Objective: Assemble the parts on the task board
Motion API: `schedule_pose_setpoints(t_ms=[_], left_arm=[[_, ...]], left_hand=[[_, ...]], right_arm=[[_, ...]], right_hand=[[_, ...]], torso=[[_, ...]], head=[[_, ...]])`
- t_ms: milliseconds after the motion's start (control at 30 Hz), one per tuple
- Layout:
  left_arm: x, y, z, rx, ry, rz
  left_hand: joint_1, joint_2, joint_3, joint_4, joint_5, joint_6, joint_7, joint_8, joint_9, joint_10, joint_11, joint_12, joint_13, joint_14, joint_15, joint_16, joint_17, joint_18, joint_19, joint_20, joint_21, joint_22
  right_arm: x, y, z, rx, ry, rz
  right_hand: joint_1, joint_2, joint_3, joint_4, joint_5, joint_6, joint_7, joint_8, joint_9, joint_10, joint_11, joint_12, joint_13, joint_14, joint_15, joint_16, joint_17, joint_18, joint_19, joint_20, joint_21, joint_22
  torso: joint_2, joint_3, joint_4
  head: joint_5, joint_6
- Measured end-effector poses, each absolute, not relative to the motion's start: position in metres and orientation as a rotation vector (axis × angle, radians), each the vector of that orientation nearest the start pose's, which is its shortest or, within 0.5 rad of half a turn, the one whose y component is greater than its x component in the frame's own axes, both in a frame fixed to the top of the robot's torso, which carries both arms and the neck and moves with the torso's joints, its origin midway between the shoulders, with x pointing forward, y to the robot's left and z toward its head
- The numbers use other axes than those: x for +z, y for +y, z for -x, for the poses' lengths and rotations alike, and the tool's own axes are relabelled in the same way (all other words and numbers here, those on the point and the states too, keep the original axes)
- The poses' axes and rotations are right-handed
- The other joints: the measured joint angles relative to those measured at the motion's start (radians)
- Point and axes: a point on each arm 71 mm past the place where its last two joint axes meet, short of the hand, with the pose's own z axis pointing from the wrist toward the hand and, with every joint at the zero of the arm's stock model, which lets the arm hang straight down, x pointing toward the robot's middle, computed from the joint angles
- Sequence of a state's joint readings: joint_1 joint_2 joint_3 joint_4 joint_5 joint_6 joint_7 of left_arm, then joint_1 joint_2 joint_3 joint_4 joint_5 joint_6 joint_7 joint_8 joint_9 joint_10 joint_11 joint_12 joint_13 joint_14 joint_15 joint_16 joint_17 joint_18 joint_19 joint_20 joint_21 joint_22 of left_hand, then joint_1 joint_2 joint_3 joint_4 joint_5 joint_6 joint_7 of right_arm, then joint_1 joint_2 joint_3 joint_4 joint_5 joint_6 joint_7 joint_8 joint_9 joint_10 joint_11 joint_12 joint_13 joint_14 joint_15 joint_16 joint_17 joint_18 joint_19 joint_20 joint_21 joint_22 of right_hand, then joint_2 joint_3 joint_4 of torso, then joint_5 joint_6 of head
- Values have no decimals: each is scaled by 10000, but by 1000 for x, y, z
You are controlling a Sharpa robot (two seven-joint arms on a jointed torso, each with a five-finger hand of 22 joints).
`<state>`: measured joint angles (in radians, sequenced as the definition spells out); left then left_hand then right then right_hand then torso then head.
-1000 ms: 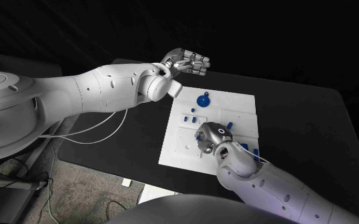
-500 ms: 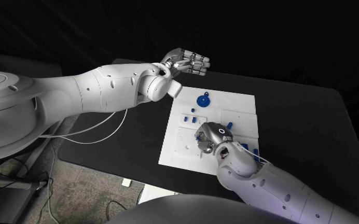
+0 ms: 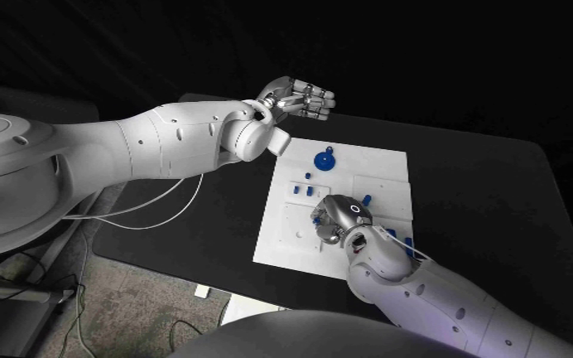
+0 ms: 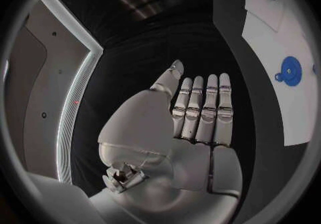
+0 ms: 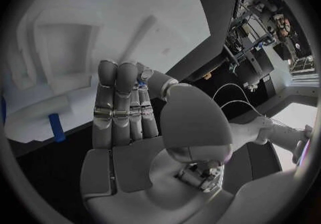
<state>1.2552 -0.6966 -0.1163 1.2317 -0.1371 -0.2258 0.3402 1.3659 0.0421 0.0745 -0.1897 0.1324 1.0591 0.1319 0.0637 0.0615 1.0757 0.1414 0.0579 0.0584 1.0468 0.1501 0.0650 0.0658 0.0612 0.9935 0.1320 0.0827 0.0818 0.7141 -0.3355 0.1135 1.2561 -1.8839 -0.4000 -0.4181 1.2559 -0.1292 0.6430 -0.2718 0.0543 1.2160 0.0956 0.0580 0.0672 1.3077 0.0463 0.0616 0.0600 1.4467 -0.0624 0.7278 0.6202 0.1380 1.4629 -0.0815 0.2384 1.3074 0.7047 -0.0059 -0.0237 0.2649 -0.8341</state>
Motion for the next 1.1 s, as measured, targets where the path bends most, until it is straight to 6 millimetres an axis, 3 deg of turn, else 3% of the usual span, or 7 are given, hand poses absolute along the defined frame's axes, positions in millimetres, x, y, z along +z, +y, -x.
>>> schedule_pose_setpoints(t_ms=[1100], left_arm=[[-194, 217, -540, -13923, 15264, 9532]], left_hand=[[0, 0, 0, 0, 0, 0, 0, 0, 0, 0, 0, 0, 0, 0, 0, 0, 0, 0, 0, 0, 0, 0]], right_arm=[[-353, -24, -404, 6107, 17966, 995]], right_hand=[[-40, -39, -138, -82, 141, -64, 30, 0, 1, -71, 2, 2, 2, -35, 35, 40, -37, 18, 36, 35, -78, 0]], torso=[[-3, -12, 1]], head=[[-19, -29]])
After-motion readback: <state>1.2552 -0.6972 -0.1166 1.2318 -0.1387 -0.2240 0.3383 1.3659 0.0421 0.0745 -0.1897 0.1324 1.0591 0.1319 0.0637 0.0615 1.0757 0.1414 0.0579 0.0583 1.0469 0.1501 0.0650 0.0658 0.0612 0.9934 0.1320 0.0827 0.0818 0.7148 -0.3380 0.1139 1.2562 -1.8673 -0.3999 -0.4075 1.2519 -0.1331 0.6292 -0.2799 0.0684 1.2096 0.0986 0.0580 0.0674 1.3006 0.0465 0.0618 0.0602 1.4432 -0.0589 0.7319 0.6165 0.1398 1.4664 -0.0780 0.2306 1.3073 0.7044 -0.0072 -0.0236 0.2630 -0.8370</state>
